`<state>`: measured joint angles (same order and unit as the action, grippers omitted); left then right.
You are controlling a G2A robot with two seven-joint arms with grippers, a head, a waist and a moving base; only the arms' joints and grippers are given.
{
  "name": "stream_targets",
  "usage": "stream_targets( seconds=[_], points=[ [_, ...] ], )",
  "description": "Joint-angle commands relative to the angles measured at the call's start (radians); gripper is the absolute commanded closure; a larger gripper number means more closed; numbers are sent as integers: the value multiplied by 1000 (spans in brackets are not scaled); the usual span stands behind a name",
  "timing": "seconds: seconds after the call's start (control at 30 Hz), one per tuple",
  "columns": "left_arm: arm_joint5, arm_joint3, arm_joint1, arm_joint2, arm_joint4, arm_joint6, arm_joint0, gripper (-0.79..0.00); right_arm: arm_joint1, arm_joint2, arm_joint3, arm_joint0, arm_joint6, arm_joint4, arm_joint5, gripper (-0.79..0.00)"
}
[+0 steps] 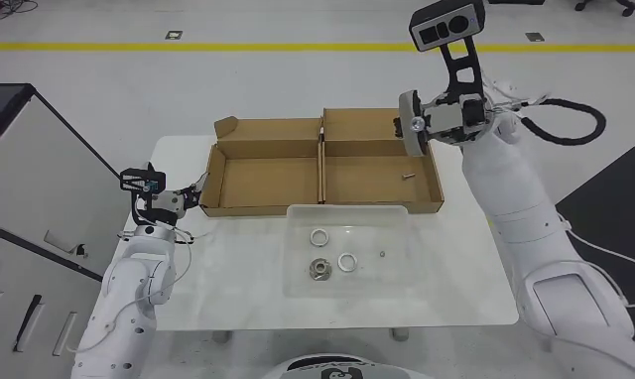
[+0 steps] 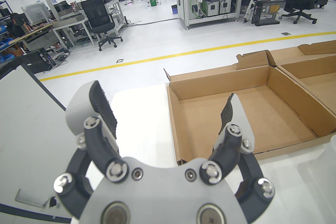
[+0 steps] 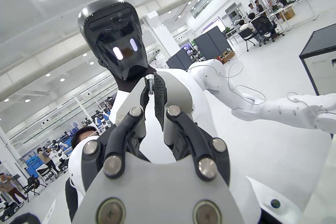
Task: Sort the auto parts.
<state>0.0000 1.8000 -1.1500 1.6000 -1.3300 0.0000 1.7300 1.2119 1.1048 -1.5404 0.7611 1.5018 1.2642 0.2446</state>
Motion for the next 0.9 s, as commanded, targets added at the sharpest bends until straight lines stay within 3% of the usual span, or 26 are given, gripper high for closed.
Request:
stream_targets(
  seconds=[0.0, 0.3, 0.87],
  points=[
    [0, 0, 0, 0, 0, 0, 0, -785, 4, -1, -2, 6, 11, 30, -9, 0],
    [0, 0, 0, 0, 0, 0, 0, -785, 26, -8, 0, 26, 34, 169, -56, 0],
    [0, 0, 0, 0, 0, 0, 0, -785, 28, -9, -7, 23, 34, 162, -69, 0]
  ],
)
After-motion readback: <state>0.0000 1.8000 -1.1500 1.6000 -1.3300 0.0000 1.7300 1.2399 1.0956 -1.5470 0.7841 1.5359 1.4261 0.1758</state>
